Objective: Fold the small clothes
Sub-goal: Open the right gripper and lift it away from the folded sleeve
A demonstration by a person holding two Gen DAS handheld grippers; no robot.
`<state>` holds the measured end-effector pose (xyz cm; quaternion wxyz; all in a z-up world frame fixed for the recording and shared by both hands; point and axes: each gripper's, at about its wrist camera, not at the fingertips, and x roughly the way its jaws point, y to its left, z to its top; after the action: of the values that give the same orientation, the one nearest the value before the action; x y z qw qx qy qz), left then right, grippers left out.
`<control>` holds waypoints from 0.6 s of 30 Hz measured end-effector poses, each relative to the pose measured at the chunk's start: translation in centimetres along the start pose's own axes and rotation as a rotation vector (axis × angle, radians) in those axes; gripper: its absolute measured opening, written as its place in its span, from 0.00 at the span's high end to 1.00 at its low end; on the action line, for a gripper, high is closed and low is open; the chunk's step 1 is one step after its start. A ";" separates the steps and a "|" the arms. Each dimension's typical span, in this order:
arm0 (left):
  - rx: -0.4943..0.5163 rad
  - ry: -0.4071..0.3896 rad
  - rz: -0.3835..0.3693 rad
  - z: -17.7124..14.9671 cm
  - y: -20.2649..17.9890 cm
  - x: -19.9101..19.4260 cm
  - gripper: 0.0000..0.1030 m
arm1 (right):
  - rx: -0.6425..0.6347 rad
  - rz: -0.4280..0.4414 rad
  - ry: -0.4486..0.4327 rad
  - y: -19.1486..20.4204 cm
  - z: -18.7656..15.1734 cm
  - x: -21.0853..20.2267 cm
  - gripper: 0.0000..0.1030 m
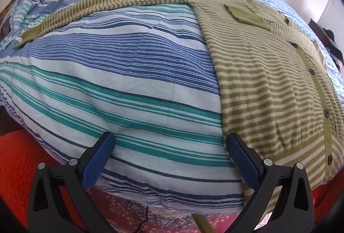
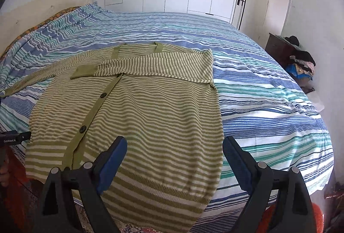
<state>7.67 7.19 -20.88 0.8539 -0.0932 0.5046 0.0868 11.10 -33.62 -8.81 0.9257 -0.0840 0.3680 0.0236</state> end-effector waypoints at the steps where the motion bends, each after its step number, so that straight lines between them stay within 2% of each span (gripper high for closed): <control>1: 0.002 -0.002 0.002 -0.1 0.0 0.0 0.00 | -0.011 -0.003 -0.007 0.2 -0.1 -0.1 0.13; 18: 0.010 0.004 0.013 -0.1 -0.2 -0.1 0.00 | -0.079 -0.017 -0.045 1.5 -0.3 -1.3 0.13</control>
<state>7.57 6.95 -20.85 0.8527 -0.0858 0.5075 0.0895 9.77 -32.15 -8.39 0.9298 -0.1232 0.3453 0.0324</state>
